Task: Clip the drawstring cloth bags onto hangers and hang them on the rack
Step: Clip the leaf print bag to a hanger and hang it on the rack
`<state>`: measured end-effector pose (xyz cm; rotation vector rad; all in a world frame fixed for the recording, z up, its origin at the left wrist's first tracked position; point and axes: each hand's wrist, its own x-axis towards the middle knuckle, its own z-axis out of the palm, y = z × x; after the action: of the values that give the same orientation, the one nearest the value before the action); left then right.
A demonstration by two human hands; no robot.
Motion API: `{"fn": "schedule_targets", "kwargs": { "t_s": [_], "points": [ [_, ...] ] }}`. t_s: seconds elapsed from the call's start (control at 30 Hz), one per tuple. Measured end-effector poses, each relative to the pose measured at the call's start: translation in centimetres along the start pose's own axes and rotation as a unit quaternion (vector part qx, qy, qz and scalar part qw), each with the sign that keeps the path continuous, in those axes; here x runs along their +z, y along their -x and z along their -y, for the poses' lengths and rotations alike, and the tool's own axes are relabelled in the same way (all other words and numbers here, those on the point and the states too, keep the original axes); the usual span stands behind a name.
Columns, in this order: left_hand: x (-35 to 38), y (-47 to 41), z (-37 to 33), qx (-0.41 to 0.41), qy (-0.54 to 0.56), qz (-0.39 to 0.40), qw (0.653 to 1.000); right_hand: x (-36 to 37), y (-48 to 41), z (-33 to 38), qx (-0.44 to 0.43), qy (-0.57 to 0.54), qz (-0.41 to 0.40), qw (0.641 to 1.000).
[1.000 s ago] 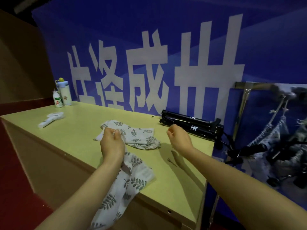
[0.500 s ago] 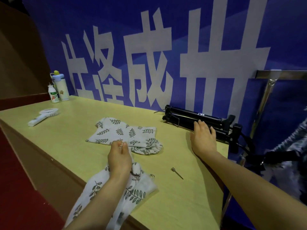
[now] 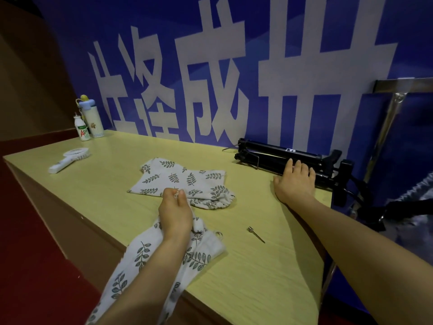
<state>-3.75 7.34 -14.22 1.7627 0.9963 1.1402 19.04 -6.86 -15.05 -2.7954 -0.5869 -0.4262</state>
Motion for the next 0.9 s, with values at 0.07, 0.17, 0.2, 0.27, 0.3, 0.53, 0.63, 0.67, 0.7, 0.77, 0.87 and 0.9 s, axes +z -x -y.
{"fn": "schedule_targets", "kwargs": {
  "t_s": [0.07, 0.17, 0.2, 0.27, 0.3, 0.53, 0.63, 0.67, 0.7, 0.77, 0.87, 0.9],
  "points": [
    [0.0, 0.0, 0.1, 0.003, -0.002, -0.001, 1.000, 0.0, -0.2, 0.1, -0.002, 0.023, -0.020, 1.000],
    [0.0, -0.1, 0.1, 0.008, -0.005, -0.004, 1.000, -0.4, -0.2, 0.4, -0.017, 0.054, -0.058, 0.997],
    [0.1, -0.1, 0.0, 0.007, -0.008, -0.006, 1.000, -0.5, -0.1, 0.4, -0.024, 0.062, -0.066, 0.996],
    [0.1, -0.1, 0.0, 0.004, -0.008, -0.006, 1.000, -0.7, 0.0, 0.3, -0.043, 0.065, -0.075, 0.994],
    [0.1, 0.0, 0.0, 0.003, -0.005, -0.004, 1.000, -0.8, 0.2, 0.3, -0.053, 0.062, -0.074, 0.994],
    [-0.5, 0.4, 0.0, -0.036, 0.061, 0.009, 0.997, -1.9, 1.6, 0.1, -0.141, 0.065, -0.017, 0.988],
    [-1.3, 0.9, -0.1, -0.059, 0.084, 0.037, 0.994, -3.0, 2.6, -0.2, -0.164, 0.037, 0.009, 0.986],
    [-1.5, 1.1, -0.3, -0.067, 0.089, 0.046, 0.993, -3.5, 3.1, -0.2, -0.173, 0.026, 0.013, 0.984],
    [-1.7, 1.2, -0.4, -0.076, 0.096, 0.051, 0.991, -4.0, 3.5, -0.2, -0.185, 0.020, 0.014, 0.982],
    [-2.4, 1.6, -0.8, -0.092, 0.108, 0.049, 0.989, -5.0, 4.6, -0.1, -0.215, 0.016, 0.006, 0.977],
    [-3.5, 1.8, -1.2, -0.094, 0.112, 0.046, 0.988, -6.8, 6.0, 0.5, -0.260, 0.021, -0.013, 0.965],
    [-3.9, 1.9, -1.3, -0.094, 0.115, 0.047, 0.988, -7.5, 6.4, 0.9, -0.274, 0.026, -0.023, 0.961]
  ]
}}
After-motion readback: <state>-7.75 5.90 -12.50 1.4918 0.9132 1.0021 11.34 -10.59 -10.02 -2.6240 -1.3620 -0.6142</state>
